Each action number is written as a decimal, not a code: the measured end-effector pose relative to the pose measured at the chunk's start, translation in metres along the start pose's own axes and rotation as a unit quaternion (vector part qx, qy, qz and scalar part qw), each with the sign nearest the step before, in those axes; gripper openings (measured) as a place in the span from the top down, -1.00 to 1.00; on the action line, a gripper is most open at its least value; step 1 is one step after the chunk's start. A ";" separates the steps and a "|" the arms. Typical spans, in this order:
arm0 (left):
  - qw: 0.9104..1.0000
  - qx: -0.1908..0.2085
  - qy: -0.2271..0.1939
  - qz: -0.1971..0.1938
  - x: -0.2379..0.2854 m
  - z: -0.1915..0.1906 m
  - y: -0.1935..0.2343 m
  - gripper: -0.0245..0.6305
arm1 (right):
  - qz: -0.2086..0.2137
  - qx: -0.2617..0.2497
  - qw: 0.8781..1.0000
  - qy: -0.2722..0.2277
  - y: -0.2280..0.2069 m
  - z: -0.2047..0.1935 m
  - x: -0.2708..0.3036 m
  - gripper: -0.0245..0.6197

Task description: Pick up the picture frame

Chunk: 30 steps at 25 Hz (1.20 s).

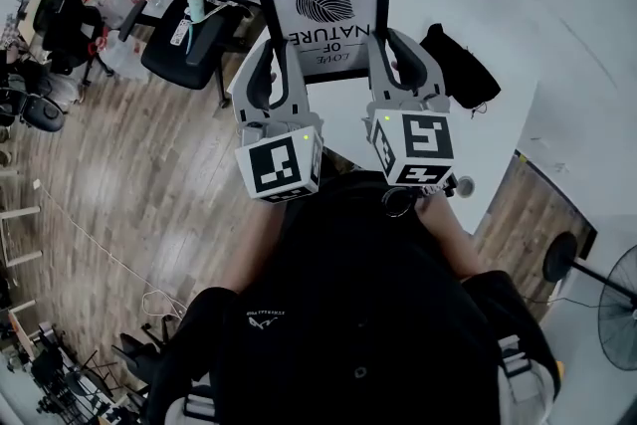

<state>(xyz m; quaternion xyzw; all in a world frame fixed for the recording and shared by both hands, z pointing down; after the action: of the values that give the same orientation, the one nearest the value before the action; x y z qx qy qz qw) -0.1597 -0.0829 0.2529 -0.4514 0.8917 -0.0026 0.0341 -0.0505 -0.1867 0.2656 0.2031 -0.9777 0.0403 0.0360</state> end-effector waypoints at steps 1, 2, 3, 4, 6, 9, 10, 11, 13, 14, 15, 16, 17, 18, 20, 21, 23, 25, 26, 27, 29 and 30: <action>1.000 0.000 -0.002 0.000 -0.001 -0.001 0.000 0.70 | 0.000 -0.001 1.000 -0.002 0.000 -0.001 -0.001 0.71; 1.000 -0.001 -0.002 -0.001 -0.002 -0.003 0.000 0.70 | 0.001 -0.001 1.000 -0.001 0.000 -0.002 -0.001 0.71; 1.000 -0.003 0.000 -0.001 -0.002 -0.005 0.000 0.70 | 0.002 -0.001 1.000 0.002 0.000 -0.003 0.000 0.71; 1.000 -0.004 0.002 0.000 -0.001 -0.006 0.001 0.70 | 0.004 -0.002 1.000 0.005 0.000 -0.004 0.002 0.71; 1.000 -0.005 0.005 0.003 0.002 -0.008 0.001 0.70 | 0.008 -0.005 1.000 0.008 -0.002 -0.005 0.006 0.71; 1.000 -0.007 0.006 0.005 -0.001 -0.012 0.001 0.70 | 0.012 -0.006 1.000 0.010 -0.002 -0.009 0.006 0.71; 1.000 -0.008 0.007 0.006 -0.003 -0.014 0.001 0.70 | 0.012 -0.005 1.000 0.011 -0.001 -0.011 0.004 0.71; 1.000 -0.008 0.008 0.006 -0.005 -0.015 0.001 0.70 | 0.013 -0.005 1.000 0.012 0.000 -0.012 0.003 0.71; 1.000 -0.007 0.011 0.007 -0.006 -0.017 0.001 0.70 | 0.015 -0.005 1.000 0.013 0.001 -0.013 0.002 0.71; 1.000 -0.007 0.012 0.008 -0.006 -0.018 0.001 0.70 | 0.016 -0.005 1.000 0.013 0.000 -0.014 0.002 0.71; 1.000 -0.009 0.012 0.008 -0.005 -0.018 0.001 0.70 | 0.017 -0.004 1.000 0.013 0.000 -0.016 0.003 0.71; 1.000 -0.012 0.012 0.007 -0.005 -0.018 0.000 0.70 | 0.018 -0.004 1.000 0.012 0.000 -0.016 0.003 0.71; 1.000 -0.015 0.011 0.005 -0.005 -0.016 -0.001 0.70 | 0.018 -0.004 1.000 0.010 0.000 -0.016 0.003 0.71; 1.000 -0.016 0.008 0.003 -0.005 -0.014 -0.002 0.70 | 0.019 -0.004 1.000 0.007 0.000 -0.015 0.002 0.71; 1.000 -0.012 0.000 0.002 -0.007 -0.010 -0.003 0.70 | 0.021 -0.006 1.000 0.001 0.000 -0.012 -0.001 0.71; 1.000 -0.009 -0.003 0.002 -0.008 -0.009 -0.003 0.70 | 0.021 -0.006 1.000 -0.002 0.001 -0.011 -0.002 0.71; 1.000 -0.010 -0.008 0.001 -0.008 -0.005 -0.003 0.70 | 0.020 -0.007 1.000 -0.008 0.001 -0.008 -0.003 0.71; 1.000 -0.015 -0.011 0.000 -0.009 -0.002 -0.004 0.70 | 0.017 -0.009 1.000 -0.012 0.002 -0.006 -0.005 0.71; 1.000 -0.017 -0.013 0.000 -0.009 0.000 -0.004 0.70 | 0.016 -0.010 1.000 -0.013 0.002 -0.005 -0.005 0.71; 1.000 -0.017 -0.014 0.002 -0.009 0.000 -0.004 0.70 | 0.016 -0.010 1.000 -0.013 0.002 -0.005 -0.005 0.71; 1.000 -0.013 -0.014 0.006 -0.010 -0.007 -0.002 0.70 | 0.016 -0.010 1.000 -0.013 0.002 -0.005 -0.005 0.71; 1.000 -0.011 -0.013 0.008 -0.011 -0.010 -0.001 0.70 | 0.017 -0.011 1.000 -0.013 0.003 -0.006 -0.005 0.71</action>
<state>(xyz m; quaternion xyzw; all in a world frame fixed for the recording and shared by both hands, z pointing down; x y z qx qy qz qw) -0.1535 -0.0750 0.2636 -0.4446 0.8947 0.0133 0.0411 -0.0466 -0.1819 0.2706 0.1869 -0.9817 0.0278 0.0245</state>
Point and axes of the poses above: the fingertips, and each gripper's own axes: x forward along the fingers, y to its left, z out of its top, the point moved 3 cm from there along -x, backward along the fingers, and after that the axes turned 9 degrees about z, right-handed, at the moved point
